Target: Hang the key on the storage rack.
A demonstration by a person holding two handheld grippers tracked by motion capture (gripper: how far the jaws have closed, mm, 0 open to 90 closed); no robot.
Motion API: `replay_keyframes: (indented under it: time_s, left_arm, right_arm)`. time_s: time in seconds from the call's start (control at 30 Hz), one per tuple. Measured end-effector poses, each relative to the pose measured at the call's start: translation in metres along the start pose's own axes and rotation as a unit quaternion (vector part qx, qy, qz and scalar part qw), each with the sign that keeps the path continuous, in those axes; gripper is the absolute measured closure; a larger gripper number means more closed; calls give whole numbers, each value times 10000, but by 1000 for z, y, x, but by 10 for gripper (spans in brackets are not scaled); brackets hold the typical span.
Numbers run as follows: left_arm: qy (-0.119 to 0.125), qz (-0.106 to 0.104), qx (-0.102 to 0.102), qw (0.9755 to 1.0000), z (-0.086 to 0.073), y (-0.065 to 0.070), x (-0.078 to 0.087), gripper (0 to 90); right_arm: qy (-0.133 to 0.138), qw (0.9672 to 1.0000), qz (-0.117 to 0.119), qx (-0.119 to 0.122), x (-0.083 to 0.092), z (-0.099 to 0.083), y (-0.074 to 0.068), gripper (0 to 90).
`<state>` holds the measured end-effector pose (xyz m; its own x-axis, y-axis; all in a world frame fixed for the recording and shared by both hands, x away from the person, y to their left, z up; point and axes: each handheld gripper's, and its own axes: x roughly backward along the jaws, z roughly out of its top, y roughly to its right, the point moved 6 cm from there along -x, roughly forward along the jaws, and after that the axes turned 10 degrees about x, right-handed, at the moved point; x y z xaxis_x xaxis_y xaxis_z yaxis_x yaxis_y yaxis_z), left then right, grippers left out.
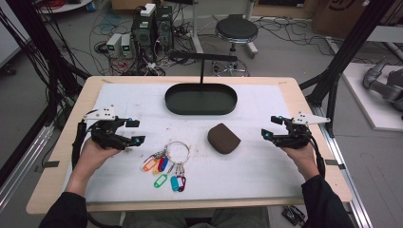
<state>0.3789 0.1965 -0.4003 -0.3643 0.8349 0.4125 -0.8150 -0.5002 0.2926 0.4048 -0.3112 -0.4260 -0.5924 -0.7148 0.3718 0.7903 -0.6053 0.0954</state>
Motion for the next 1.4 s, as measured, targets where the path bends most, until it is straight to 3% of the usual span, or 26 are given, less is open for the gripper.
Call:
replay_keyframes:
  time_s: [0.2, 0.47, 0.57, 0.9, 1.07, 1.13, 1.37, 1.4]
  left_arm:
    - [89, 221, 80, 9997, 5, -3, -4, 212]
    - [-52, 299, 157, 9994, 7, -3, -18, 201]
    - [-58, 423, 182, 9989, 8, -4, -21, 204]
    - [-402, 532, 288, 9974, 13, -1, -42, 221]
    - [-624, 524, 304, 9962, 15, 3, -59, 302]
    - [-775, 517, 345, 9951, 14, 4, -67, 371]
    - [-1370, 580, 438, 9879, 4, 4, -94, 448]
    - [-1512, 612, 433, 9857, 2, 4, -100, 472]
  right_arm:
    - [-62, 9999, -76, -39, -2, -2, 2, 216]
    - [-103, 9998, -129, -104, 6, -3, 4, 217]
    - [-143, 9997, -127, -128, 6, -6, 4, 218]
    - [-196, 9994, -208, -192, 6, -9, 9, 221]
    - [-189, 9994, -228, -182, 5, -9, 10, 232]
    - [-210, 9993, -232, -212, 4, -10, 11, 235]
    - [-224, 9993, -229, -181, 4, -10, 10, 243]
    - [-243, 9993, -211, -189, 3, -10, 10, 246]
